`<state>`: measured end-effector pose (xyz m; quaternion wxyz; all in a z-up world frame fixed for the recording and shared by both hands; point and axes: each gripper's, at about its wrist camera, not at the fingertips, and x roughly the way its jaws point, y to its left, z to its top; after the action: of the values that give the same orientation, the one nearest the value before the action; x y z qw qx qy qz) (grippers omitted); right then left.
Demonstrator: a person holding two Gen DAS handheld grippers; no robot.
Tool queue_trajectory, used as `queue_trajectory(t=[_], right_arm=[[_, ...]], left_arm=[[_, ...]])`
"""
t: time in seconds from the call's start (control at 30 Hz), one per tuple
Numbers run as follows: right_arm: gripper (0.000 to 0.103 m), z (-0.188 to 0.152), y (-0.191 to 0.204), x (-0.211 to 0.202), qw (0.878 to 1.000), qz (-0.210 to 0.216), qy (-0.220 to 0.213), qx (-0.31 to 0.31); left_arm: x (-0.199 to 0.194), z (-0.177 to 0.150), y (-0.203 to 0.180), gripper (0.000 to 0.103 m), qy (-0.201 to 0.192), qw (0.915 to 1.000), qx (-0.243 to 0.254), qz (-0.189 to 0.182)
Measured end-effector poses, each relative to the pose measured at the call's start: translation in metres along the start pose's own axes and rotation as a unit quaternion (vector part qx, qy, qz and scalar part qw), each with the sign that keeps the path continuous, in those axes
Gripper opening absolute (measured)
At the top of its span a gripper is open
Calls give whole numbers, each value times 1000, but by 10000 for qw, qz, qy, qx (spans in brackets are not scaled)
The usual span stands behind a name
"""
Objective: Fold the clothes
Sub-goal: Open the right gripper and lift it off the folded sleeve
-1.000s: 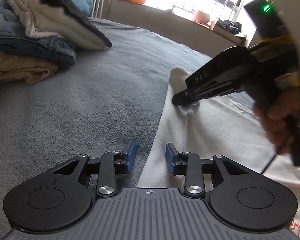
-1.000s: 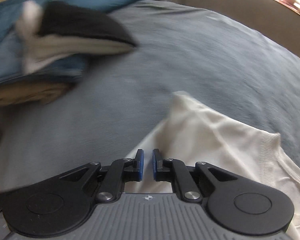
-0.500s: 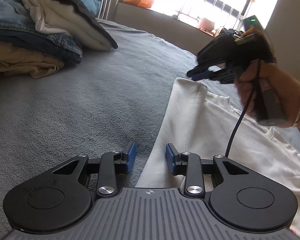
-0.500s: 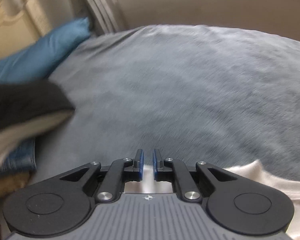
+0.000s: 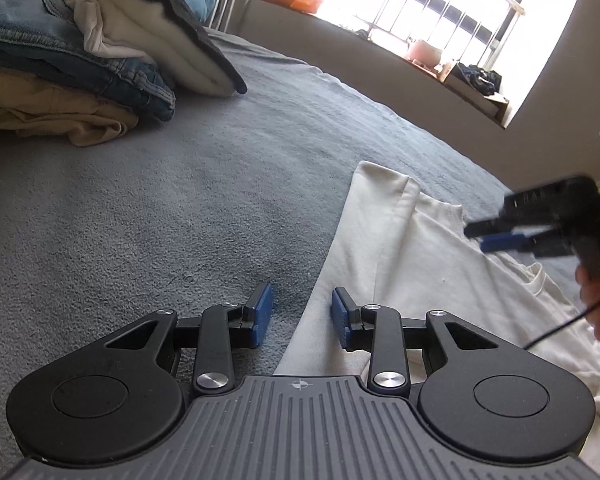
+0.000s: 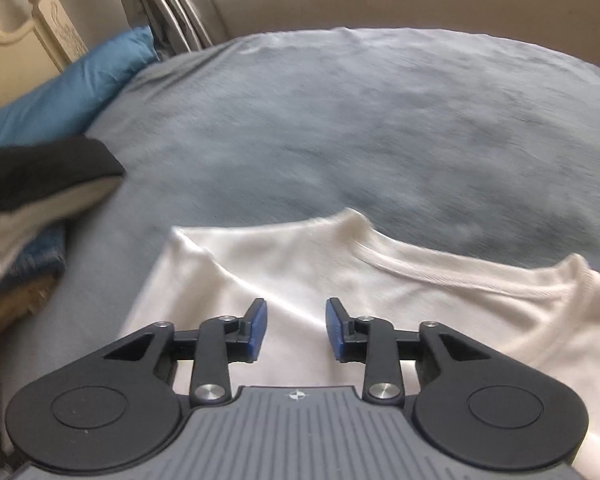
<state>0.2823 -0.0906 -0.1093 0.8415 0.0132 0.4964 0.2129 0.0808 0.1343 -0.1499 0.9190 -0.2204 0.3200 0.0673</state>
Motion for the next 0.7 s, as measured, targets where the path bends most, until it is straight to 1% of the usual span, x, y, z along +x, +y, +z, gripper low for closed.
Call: queue_trajectory(t=[0.17, 0.3, 0.4, 0.47, 0.7], right_arm=[[40, -7, 11, 9, 9971, -227, -19, -727], [40, -10, 30, 15, 9879, -487, -163, -1463], [40, -10, 43, 15, 9811, -391, -348, -1861], [40, -10, 52, 19, 9764, -326, -326, -2109], [39, -8, 61, 41, 9716, -358, -16, -2340]], left_arm=[[-2, 0, -2, 33, -19, 9999, 49, 145], [-1, -1, -2, 33, -18, 9998, 73, 207], [-2, -2, -3, 33, -30, 9997, 70, 224], [-2, -3, -3, 33, -40, 9997, 73, 231], [-3, -3, -2, 33, -45, 9997, 31, 226]])
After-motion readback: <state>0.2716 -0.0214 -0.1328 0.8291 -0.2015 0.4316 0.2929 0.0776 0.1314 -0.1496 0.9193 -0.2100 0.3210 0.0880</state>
